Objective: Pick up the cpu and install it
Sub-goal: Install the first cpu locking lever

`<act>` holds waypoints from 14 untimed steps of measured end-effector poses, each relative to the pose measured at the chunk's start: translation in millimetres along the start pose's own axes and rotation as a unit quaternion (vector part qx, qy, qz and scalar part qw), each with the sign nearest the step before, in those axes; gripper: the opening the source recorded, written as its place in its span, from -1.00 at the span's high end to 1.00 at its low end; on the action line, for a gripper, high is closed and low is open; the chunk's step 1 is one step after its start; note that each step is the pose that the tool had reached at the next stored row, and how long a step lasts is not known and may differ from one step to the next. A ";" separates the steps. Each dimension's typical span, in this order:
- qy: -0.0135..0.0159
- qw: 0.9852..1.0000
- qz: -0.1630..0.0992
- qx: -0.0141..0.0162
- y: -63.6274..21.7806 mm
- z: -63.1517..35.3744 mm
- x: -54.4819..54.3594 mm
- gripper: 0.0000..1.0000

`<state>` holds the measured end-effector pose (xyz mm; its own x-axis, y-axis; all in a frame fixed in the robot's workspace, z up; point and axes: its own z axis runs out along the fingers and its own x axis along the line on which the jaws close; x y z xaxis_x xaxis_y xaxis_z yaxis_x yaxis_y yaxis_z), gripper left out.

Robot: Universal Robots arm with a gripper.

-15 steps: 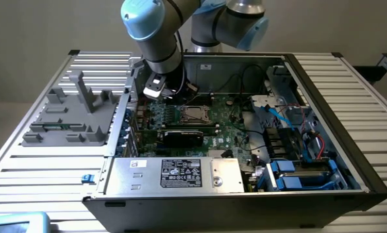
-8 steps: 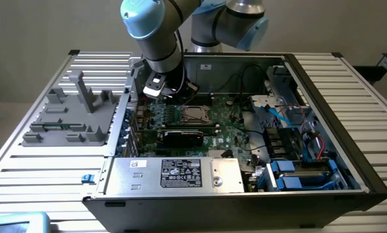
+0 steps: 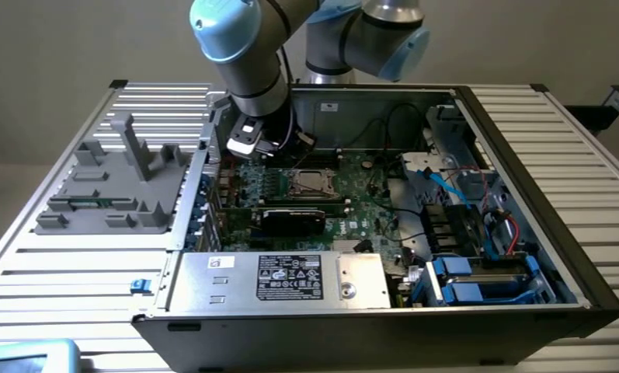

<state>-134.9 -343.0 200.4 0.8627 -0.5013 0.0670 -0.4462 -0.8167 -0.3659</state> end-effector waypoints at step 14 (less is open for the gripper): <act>0.008 1.000 -0.003 -0.002 1.5 1.1 -1.3 0.79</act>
<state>-136.3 -343.2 198.8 0.8616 -0.5005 0.0850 -0.4412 -0.8211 -0.3620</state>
